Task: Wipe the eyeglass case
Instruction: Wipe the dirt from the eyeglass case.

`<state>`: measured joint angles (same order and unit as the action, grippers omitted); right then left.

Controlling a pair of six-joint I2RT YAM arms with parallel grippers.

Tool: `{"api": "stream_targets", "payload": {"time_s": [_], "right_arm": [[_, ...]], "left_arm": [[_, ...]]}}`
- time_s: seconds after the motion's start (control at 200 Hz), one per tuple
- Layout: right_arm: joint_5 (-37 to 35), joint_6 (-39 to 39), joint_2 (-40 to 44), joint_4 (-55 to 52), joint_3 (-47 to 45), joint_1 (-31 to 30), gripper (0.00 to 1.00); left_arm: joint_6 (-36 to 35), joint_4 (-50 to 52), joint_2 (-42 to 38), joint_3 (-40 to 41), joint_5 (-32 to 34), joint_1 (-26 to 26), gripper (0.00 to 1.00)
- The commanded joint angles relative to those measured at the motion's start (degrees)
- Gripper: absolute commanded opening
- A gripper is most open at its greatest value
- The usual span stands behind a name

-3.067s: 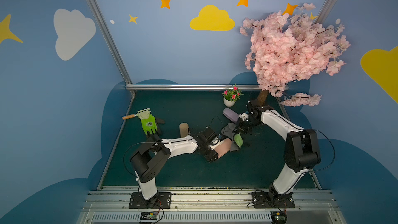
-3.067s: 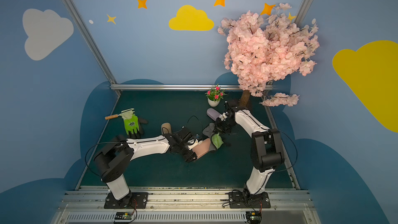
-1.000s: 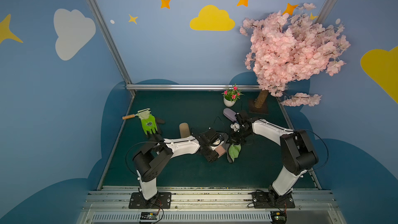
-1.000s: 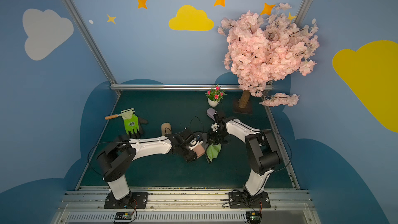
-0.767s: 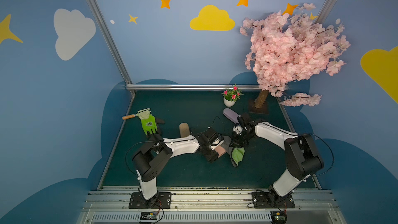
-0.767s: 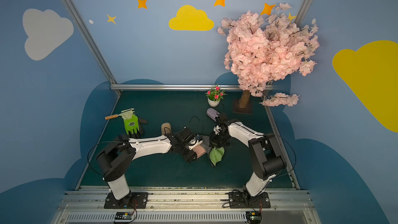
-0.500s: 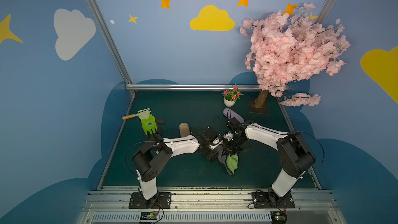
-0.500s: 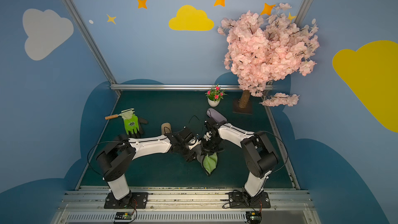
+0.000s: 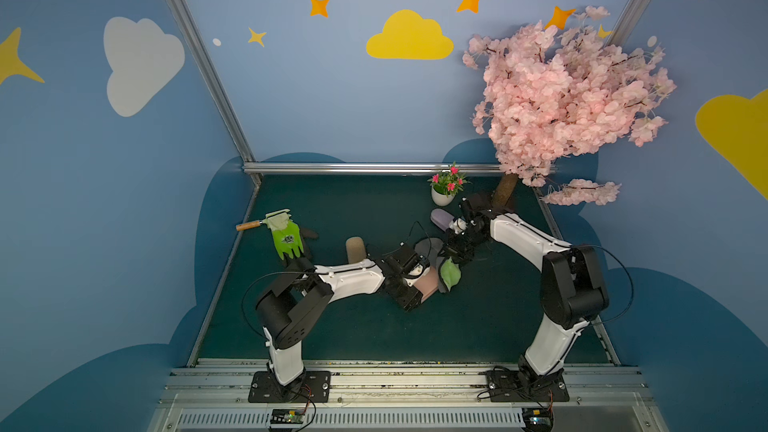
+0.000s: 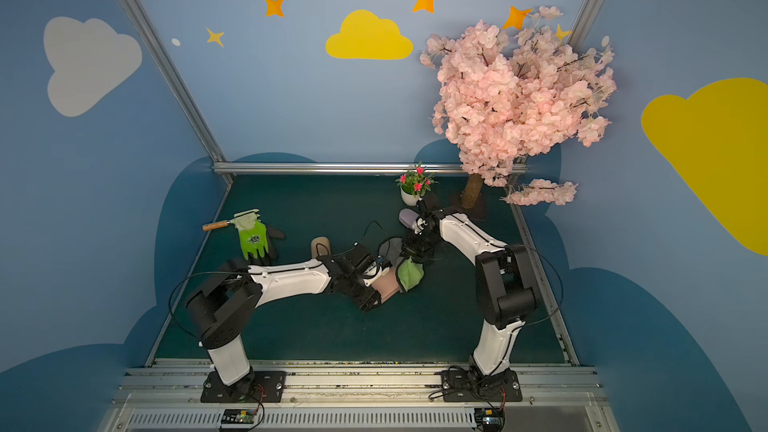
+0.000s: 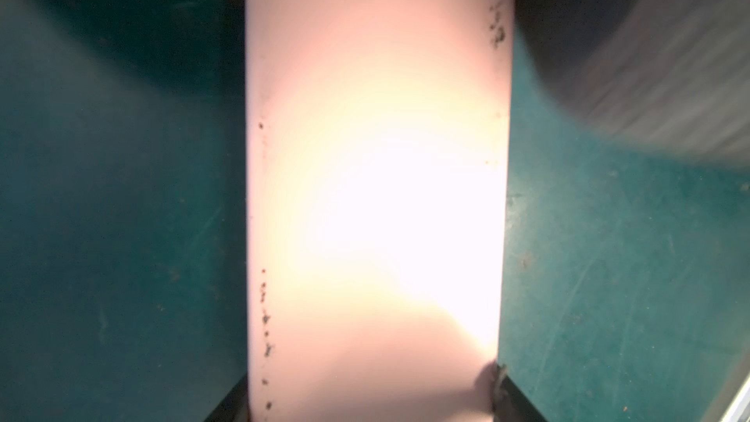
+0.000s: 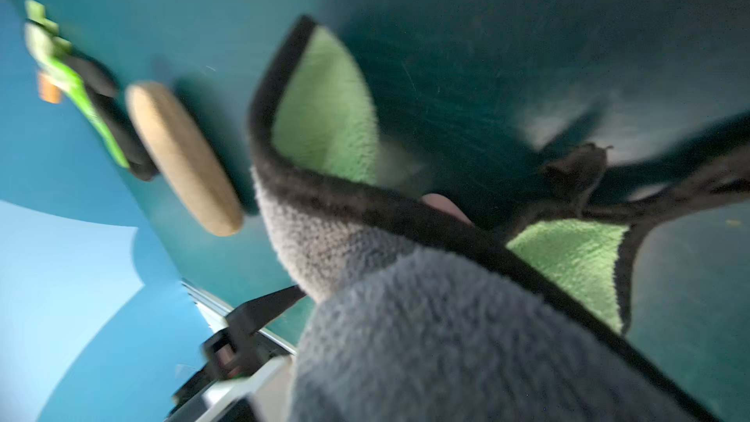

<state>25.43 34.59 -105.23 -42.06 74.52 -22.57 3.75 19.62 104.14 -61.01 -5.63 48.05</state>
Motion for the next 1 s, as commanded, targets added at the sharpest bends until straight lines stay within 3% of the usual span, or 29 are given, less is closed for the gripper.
{"api": "stream_targets", "payload": {"time_s": [0.0, 0.14, 0.325, 0.571, 0.676, 0.891, 0.996], "right_arm": [[-4.03, -0.78, -2.40, -1.93, -4.46, 0.55, 0.00], [-5.53, -4.72, -4.45, -5.13, -8.30, 0.65, 0.00], [-8.68, -6.27, 1.69, -7.86, -15.67, -0.39, 0.00], [-12.06, -7.45, 7.14, -9.52, -18.04, 4.04, 0.00], [-8.02, -7.70, 5.80, -10.01, -16.17, 0.74, 0.00], [5.21, -5.41, 5.38, -5.89, -11.56, -13.92, 0.00], [12.22, -2.76, 5.04, -2.50, -10.01, -15.37, 0.00]], "left_arm": [[2.85, 7.71, 4.14, 1.86, 1.09, -1.45, 0.03], [4.53, 8.56, 4.94, 1.46, -0.32, -2.60, 0.03], [6.23, 9.65, 5.55, 0.98, -1.05, -3.31, 0.03], [6.05, 9.52, 5.48, 1.08, -1.29, -3.32, 0.03], [5.73, 9.56, 5.48, 0.90, -1.14, -3.27, 0.03], [4.21, 11.06, 6.43, -0.68, 0.34, -1.92, 0.03], [4.22, 10.91, 6.43, -0.60, 0.35, -1.92, 0.03]]}}
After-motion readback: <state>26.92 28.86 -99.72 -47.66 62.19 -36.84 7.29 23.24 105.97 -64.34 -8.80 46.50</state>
